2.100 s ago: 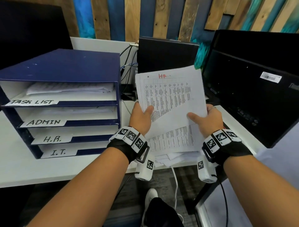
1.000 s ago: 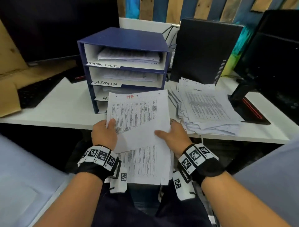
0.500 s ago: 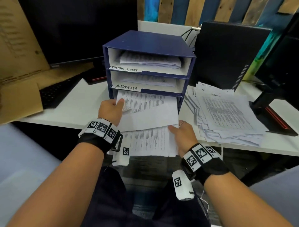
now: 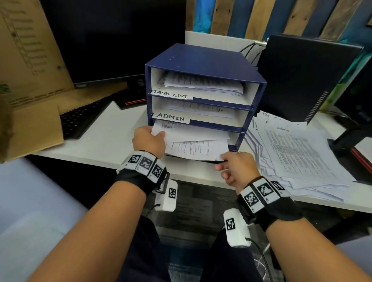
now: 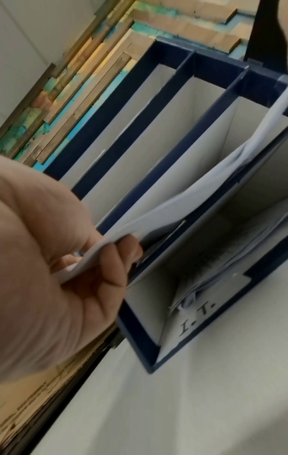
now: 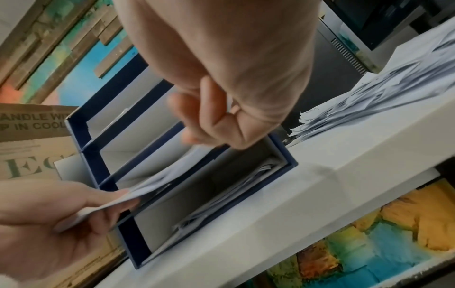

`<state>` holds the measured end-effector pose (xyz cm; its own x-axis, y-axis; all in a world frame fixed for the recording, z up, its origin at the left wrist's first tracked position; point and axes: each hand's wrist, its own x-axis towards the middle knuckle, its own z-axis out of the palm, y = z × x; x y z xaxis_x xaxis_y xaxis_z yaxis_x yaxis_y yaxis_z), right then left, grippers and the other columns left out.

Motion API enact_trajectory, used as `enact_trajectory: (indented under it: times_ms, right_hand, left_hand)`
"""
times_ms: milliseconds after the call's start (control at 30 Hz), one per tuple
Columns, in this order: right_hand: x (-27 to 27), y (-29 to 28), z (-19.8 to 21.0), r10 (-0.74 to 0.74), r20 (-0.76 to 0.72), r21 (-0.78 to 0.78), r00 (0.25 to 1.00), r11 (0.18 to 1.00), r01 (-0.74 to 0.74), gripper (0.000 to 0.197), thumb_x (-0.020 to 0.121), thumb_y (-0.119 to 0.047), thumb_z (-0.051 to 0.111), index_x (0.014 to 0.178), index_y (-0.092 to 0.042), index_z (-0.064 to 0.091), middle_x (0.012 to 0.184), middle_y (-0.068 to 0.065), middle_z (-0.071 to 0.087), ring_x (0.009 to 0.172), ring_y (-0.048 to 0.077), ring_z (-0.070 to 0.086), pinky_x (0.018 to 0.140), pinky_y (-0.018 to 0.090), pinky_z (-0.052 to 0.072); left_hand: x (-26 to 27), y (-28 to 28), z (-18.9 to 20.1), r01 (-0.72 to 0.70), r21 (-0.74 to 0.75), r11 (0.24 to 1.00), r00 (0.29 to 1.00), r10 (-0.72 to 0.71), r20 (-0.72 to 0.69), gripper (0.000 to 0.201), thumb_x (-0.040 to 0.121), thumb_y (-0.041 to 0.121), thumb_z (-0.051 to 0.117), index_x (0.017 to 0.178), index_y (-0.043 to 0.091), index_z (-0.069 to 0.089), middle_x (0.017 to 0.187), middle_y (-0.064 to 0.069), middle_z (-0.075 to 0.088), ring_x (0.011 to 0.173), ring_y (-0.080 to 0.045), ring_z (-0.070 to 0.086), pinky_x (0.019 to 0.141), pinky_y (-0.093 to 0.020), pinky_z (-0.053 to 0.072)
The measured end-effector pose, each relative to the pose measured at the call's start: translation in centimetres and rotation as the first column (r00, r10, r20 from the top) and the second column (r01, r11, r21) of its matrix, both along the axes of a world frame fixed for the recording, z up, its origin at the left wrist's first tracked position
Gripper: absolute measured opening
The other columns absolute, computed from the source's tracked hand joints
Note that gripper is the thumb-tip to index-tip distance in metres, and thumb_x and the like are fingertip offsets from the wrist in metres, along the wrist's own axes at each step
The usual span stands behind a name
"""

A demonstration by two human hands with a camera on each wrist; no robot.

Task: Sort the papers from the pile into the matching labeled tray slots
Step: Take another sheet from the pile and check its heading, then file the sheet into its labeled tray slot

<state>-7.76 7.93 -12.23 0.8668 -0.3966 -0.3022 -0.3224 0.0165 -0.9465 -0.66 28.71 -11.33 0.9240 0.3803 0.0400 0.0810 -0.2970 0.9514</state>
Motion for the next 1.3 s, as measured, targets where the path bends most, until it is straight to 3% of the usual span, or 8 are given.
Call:
enact_trajectory:
  times_ms: [100,267,400,567,767,933,1133,1300]
  right_hand:
    - [1.6,0.2,0.0,-0.105,0.07,0.011,0.992,0.994,0.105,0.011,0.095,0.0,0.05,0.089,-0.009,0.051,0.061,0.011,0.062,0.037,0.014,0.039,0.035,0.02,0.026]
    - [4.7,1.3,1.3,-0.322,0.105,0.109,0.941,0.944,0.311,0.011,0.098,0.0,0.053,0.107,-0.002,0.058,0.075,0.014,0.073,0.044,0.016,0.056,0.038,0.021,0.042]
    - [4.8,2.4,1.2,-0.179,0.201,0.101,0.963,0.982,0.162,0.015,0.096,0.002,0.054,0.089,-0.007,0.063,0.088,0.013,0.073,0.056,0.016,0.062,0.055,0.026,0.051]
    - [4.1,1.6,0.7,-0.085,0.191,0.061,0.978,0.995,0.075,0.019,0.095,-0.008,0.062,0.109,-0.017,0.052,0.093,0.005,0.068,0.064,0.015,0.062,0.062,0.029,0.054]
    - [4.6,1.7,1.2,-0.016,0.14,0.007,0.99,1.0,0.015,0.023,0.098,-0.004,0.052,0.121,-0.006,0.054,0.089,0.005,0.064,0.065,0.023,0.068,0.055,0.03,0.052]
    - [3.5,0.6,0.9,0.079,0.15,-0.074,0.985,0.995,-0.069,0.038,0.099,-0.005,0.052,0.137,-0.011,0.05,0.131,0.0,0.057,0.061,0.021,0.07,0.054,0.029,0.053]
    - [1.1,-4.2,2.7,0.115,0.173,-0.381,0.978,0.924,-0.041,0.019,0.092,-0.006,0.055,0.084,-0.014,0.07,0.075,0.01,0.074,0.053,0.022,0.068,0.045,0.024,0.045]
    - [0.5,-11.1,2.3,0.003,0.053,-0.554,0.999,0.832,0.027,0.019,0.089,-0.015,0.056,0.08,-0.008,0.071,0.064,0.006,0.072,0.052,0.014,0.06,0.056,0.028,0.046]
  left_hand:
    - [0.6,-1.5,0.5,-0.062,-0.128,0.99,0.998,0.06,-0.017,0.035,0.091,0.031,0.064,0.115,0.006,0.066,0.109,-0.009,0.069,0.094,-0.032,0.069,0.085,-0.038,0.056]
    - [0.4,-2.5,-0.3,-0.066,-0.269,0.961,0.998,0.065,-0.015,0.02,0.091,0.006,0.048,0.08,0.006,0.065,0.06,-0.006,0.07,0.052,-0.018,0.07,0.059,-0.031,0.06]
    - [1.1,-3.7,0.3,-0.057,-0.309,0.949,0.998,0.06,0.002,0.011,0.095,0.013,0.058,0.085,0.01,0.058,0.066,-0.004,0.072,0.066,-0.015,0.073,0.055,-0.019,0.048]
    - [4.8,-3.9,-2.6,-0.095,-0.324,0.941,0.992,0.118,0.053,0.018,0.079,0.023,0.055,0.083,0.014,0.07,0.082,-0.004,0.074,0.078,-0.027,0.072,0.076,-0.045,0.061]
    - [4.9,-5.4,-3.4,0.004,-0.315,0.949,0.998,0.018,0.065,0.015,0.075,0.023,0.058,0.077,0.013,0.07,0.079,-0.013,0.072,0.081,-0.036,0.07,0.078,-0.051,0.059]
    - [-0.2,-7.0,0.2,0.055,-0.384,0.922,0.996,-0.022,0.091,0.017,0.085,0.007,0.056,0.081,0.018,0.069,0.076,-0.006,0.074,0.071,-0.021,0.072,0.074,-0.039,0.061]
    - [-3.6,-13.6,0.6,0.441,-0.187,0.878,0.897,-0.439,0.054,0.024,0.092,0.008,0.05,0.079,0.018,0.068,0.07,0.0,0.073,0.052,-0.011,0.061,0.056,-0.025,0.05]
    - [-4.4,-18.8,0.2,0.652,-0.1,0.751,0.753,-0.658,-0.029,0.029,0.094,0.009,0.045,0.08,0.017,0.068,0.075,-0.003,0.073,0.056,-0.012,0.06,0.051,-0.02,0.044]
